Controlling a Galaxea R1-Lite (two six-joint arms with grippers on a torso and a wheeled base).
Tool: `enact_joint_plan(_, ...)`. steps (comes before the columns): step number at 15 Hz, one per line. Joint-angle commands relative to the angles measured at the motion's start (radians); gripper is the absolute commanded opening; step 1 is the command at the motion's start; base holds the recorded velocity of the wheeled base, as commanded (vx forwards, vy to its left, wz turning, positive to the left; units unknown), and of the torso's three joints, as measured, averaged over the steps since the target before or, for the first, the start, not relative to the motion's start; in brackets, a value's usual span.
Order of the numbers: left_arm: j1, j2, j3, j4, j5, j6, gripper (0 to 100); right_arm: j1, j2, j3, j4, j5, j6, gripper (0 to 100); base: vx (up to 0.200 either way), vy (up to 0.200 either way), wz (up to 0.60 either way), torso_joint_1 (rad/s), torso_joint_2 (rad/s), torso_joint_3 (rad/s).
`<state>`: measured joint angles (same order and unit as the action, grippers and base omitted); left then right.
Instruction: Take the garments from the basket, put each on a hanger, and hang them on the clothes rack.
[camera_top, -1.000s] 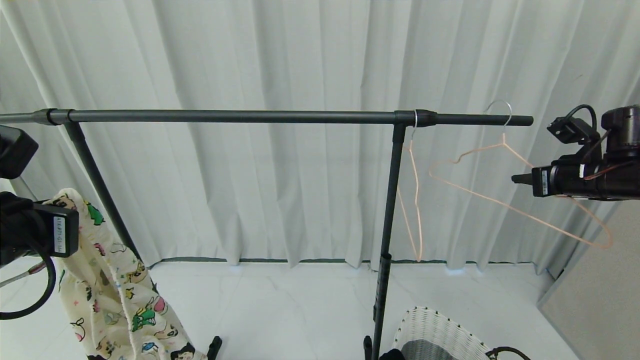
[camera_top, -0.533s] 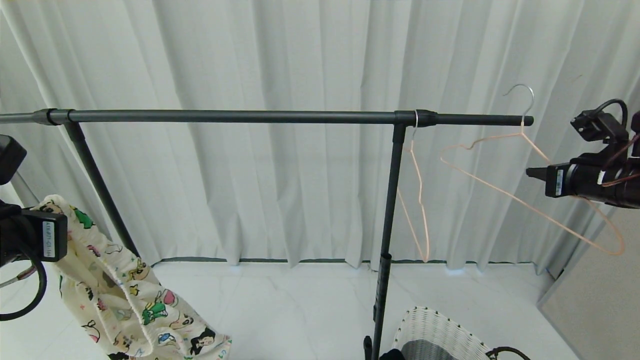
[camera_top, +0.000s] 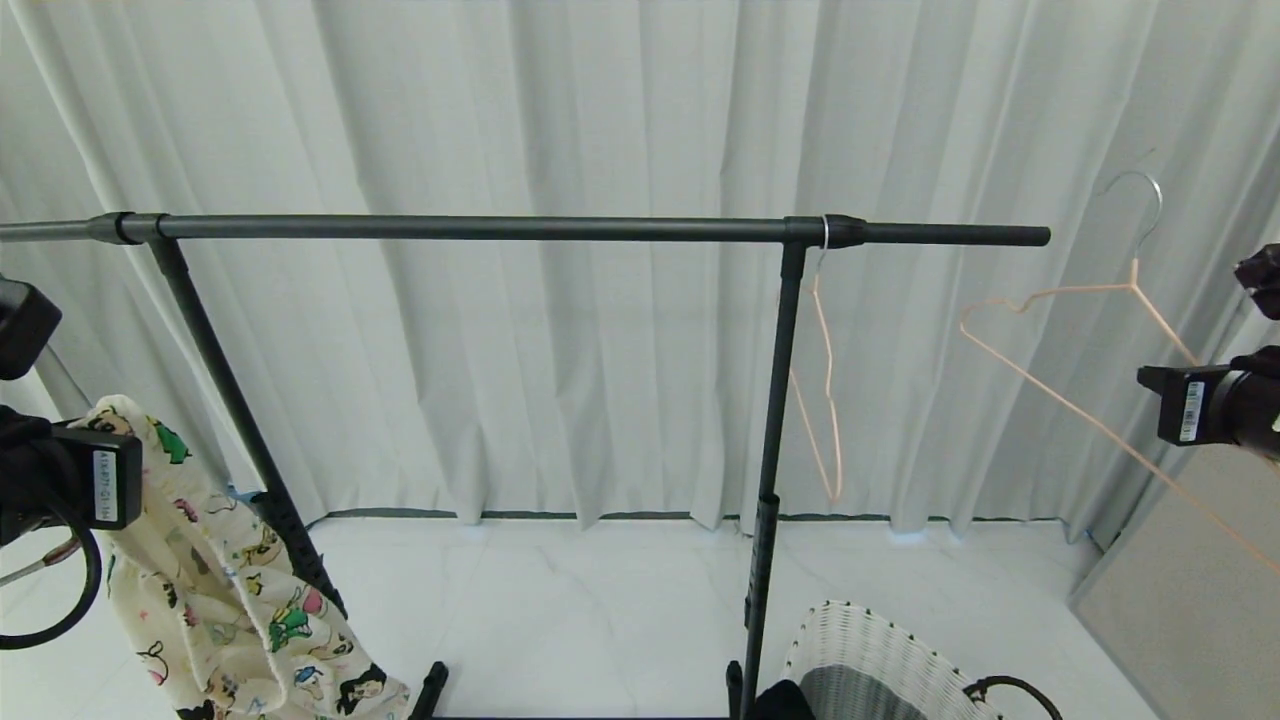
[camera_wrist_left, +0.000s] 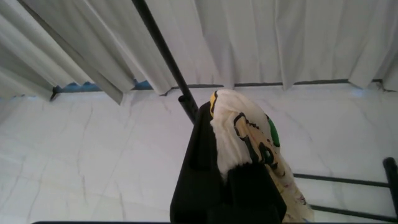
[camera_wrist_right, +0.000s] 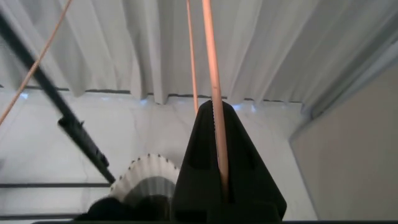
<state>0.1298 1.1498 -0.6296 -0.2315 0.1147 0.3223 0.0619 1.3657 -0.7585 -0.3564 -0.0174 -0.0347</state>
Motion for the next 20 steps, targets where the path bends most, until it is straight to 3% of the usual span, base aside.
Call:
enact_joint_plan(1,-0.001,0.004,0.004,0.0,-0.023,0.001,0,0.033,-0.096,0.057,0.008,-0.021,-0.001,0,-0.2,0.0,0.0,-0.022,0.0,0.012)
enact_joint_plan(9,-0.019,-0.005,0.027,0.0,-0.056,0.004,0,0.101,-0.286,0.117,0.151,-0.045,-0.001,0,-0.2,0.0,0.0,0.0,0.0,0.004)
enact_joint_plan(16,-0.056,-0.016,0.027,-0.002,-0.056,0.004,0,0.2,-0.409,0.087,0.214,-0.042,-0.002,0,0.0,0.029,0.0,0.001,0.0,0.0)
enact_joint_plan(19,-0.096,-0.016,0.027,-0.002,-0.056,0.006,0,0.286,-0.416,0.062,0.214,-0.039,0.019,0,0.0,0.2,0.0,-0.002,0.0,-0.001)
enact_joint_plan(20,-0.111,-0.016,0.025,-0.002,-0.055,0.007,0,0.358,-0.41,0.045,0.215,-0.039,0.062,0,0.0,0.2,0.0,0.012,0.0,0.002)
